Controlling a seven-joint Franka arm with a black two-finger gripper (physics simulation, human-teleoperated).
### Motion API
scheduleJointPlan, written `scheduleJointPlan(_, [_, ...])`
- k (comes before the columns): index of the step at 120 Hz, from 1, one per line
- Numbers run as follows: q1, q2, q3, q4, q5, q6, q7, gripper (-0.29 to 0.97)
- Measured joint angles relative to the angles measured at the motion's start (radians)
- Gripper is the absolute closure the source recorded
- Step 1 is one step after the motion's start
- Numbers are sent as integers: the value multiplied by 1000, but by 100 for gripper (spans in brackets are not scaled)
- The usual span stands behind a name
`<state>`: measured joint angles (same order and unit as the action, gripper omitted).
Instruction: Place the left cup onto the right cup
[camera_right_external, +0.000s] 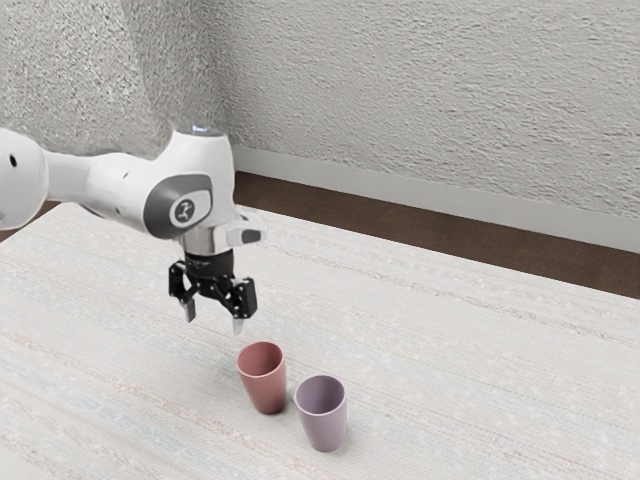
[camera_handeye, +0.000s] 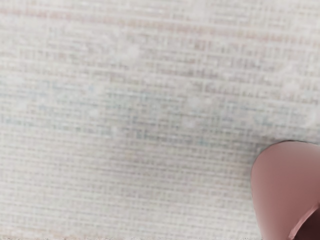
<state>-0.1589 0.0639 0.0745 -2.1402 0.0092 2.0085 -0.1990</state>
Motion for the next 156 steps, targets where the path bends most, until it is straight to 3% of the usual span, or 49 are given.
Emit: scheduleJointPlan(156, [-2, 70, -42, -18, -38, 90, -16, 0])
